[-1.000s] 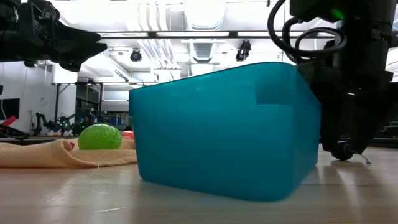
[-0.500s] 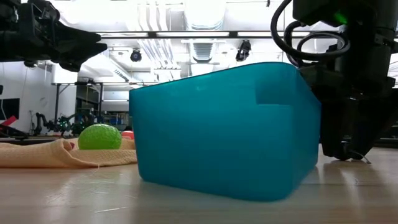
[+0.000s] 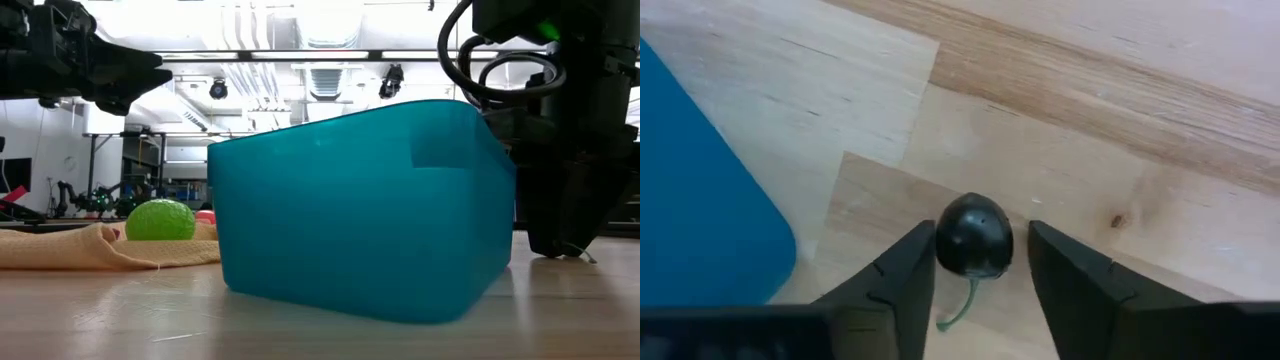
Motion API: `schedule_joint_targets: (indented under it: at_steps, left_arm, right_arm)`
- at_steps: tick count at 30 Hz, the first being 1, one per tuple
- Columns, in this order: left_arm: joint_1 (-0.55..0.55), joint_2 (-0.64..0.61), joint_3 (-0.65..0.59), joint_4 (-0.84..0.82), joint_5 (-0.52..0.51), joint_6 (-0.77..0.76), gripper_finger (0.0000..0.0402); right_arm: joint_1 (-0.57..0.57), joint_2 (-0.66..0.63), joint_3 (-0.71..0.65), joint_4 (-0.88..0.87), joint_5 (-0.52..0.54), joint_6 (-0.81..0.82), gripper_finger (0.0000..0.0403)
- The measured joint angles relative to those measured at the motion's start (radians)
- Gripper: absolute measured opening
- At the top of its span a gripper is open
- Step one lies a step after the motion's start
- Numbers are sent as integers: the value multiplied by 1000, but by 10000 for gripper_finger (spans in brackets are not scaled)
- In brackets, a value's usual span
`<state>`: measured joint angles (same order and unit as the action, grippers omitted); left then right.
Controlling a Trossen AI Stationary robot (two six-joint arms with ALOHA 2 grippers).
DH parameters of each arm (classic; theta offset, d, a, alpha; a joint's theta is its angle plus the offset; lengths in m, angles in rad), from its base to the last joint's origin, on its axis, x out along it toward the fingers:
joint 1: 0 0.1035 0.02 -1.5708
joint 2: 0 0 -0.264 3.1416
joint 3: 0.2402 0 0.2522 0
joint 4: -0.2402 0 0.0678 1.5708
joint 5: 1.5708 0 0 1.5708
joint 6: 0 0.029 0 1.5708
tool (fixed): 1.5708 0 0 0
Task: Pick and placing Produce into tupperware
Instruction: Put the black cherry into the blue bin
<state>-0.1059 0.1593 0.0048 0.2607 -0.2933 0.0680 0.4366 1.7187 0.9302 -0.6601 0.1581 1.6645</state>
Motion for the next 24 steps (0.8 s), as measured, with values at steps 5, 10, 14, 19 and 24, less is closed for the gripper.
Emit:
schedule_joint_targets:
  at_steps: [5,10,14,19,24]
  left_arm:
    - [0,0,0,0,0,0,202]
    - [0,0,0,0,0,0,202]
    - [0,0,0,0,0,0,202]
    - [0,0,0,0,0,0,202]
    - [0,0,0,0,-1,0,202]
  right_arm:
    - [0,1,0,6,0,-27,110]
    - [0,1,0,13,0,-50,94]
    - [0,-1,0,13,-1,-49,102]
    - [0,-22,0,-8,-8,-53,100]
    - [0,-60,3,-11,-5,-81,96]
